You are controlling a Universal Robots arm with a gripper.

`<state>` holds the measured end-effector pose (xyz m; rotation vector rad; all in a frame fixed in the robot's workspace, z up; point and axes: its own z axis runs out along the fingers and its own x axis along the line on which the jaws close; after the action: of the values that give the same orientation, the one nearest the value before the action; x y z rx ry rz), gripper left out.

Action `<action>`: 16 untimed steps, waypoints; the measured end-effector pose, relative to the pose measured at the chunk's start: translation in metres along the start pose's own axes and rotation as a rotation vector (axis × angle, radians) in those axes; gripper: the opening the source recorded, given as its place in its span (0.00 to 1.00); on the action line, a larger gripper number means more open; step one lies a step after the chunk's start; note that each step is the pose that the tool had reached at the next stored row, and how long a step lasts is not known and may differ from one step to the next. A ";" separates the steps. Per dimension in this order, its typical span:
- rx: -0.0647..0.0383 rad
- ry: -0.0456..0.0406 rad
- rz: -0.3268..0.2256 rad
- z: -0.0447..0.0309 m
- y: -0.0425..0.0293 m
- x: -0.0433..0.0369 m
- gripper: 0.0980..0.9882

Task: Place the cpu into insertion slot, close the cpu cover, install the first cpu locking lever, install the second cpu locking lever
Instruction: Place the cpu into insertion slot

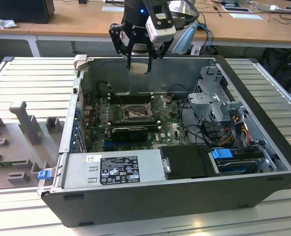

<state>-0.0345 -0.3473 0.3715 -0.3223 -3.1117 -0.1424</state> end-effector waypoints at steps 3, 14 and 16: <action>0.000 -0.0004 0.005 0.0000 0.0000 0.0000 0.48; 0.000 -0.0018 0.020 0.0000 0.0000 0.0000 0.48; 0.000 -0.0019 0.022 0.0000 0.0000 0.0000 0.48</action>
<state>-0.0345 -0.3473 0.3715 -0.3570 -3.1089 -0.1426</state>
